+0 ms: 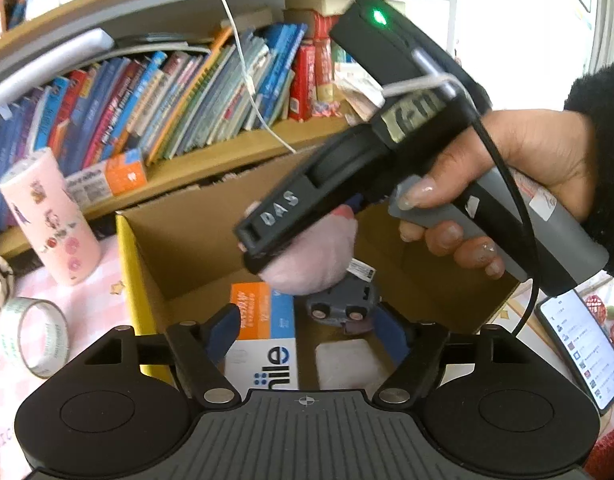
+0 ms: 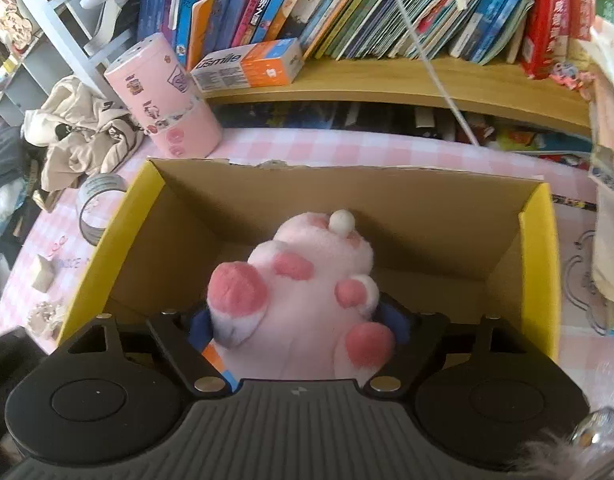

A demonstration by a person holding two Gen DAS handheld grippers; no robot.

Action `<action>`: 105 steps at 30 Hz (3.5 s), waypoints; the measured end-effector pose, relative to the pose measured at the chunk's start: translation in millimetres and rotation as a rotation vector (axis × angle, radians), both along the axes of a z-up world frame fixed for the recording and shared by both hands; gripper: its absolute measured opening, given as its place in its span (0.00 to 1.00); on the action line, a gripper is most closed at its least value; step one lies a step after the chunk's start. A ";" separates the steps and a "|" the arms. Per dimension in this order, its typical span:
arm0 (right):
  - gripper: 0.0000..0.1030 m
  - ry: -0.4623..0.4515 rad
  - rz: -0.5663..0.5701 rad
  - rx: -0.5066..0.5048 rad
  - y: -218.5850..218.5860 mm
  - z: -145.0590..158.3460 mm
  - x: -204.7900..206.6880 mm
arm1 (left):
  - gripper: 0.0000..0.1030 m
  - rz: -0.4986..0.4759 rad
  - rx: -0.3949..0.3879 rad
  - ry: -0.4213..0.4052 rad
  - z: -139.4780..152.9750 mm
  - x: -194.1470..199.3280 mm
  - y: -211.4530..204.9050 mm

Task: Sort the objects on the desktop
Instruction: 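Release the charger plug into the yellow box with the left gripper while the right releases the pig, then withdraw both open grippers up and away from the yellow box, then move the left gripper toward the pink tube while the right approaches the pearl bracelet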

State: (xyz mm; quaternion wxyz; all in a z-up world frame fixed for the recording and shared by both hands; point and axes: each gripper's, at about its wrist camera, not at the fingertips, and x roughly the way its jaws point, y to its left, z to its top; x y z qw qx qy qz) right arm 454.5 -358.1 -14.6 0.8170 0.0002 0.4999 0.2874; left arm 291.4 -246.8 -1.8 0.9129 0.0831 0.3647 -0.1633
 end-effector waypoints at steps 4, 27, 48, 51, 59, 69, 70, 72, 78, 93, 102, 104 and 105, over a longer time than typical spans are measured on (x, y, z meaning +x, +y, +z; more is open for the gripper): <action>0.80 -0.005 -0.001 0.013 -7.8 3.6 -6.8 | 0.75 0.012 -0.011 -0.040 10.5 -13.2 4.9; 0.91 -0.313 0.017 -0.078 -22.9 54.0 -109.3 | 0.79 0.166 -0.055 -0.162 38.7 -84.9 33.6; 0.95 -0.468 -0.153 -0.155 -61.7 47.0 -216.8 | 0.80 0.212 -0.045 -0.108 21.5 -121.8 40.3; 0.95 -0.427 -0.151 -0.172 -60.7 36.1 -226.6 | 0.80 0.205 -0.045 -0.101 19.9 -123.3 42.3; 0.95 -0.370 -0.180 -0.179 -46.4 21.8 -247.6 | 0.80 0.145 -0.051 -0.101 16.8 -127.9 47.9; 0.95 -0.339 -0.222 -0.216 -19.3 18.2 -269.3 | 0.80 0.089 -0.062 -0.073 12.8 -139.1 73.8; 0.95 -0.336 -0.224 -0.220 -15.4 17.7 -271.8 | 0.80 0.084 -0.063 -0.067 12.6 -140.3 76.9; 0.95 -0.329 -0.226 -0.227 -7.3 16.5 -276.2 | 0.80 0.072 -0.065 -0.059 11.7 -143.4 83.8; 0.95 -0.314 -0.228 -0.252 17.3 13.8 -289.7 | 0.82 0.035 -0.057 -0.027 7.2 -152.0 102.1; 0.95 -0.291 -0.212 -0.268 76.9 9.6 -314.1 | 0.84 0.018 -0.056 0.007 2.2 -174.5 157.4; 0.95 -0.273 -0.175 -0.271 118.7 3.9 -326.7 | 0.84 0.021 -0.050 0.024 -1.8 -185.6 190.9; 0.95 -0.270 -0.171 -0.271 126.7 2.8 -328.9 | 0.84 0.022 -0.049 0.027 -2.8 -188.1 198.7; 0.95 -0.269 -0.169 -0.272 130.4 2.4 -330.0 | 0.84 0.023 -0.050 0.028 -3.3 -189.3 202.7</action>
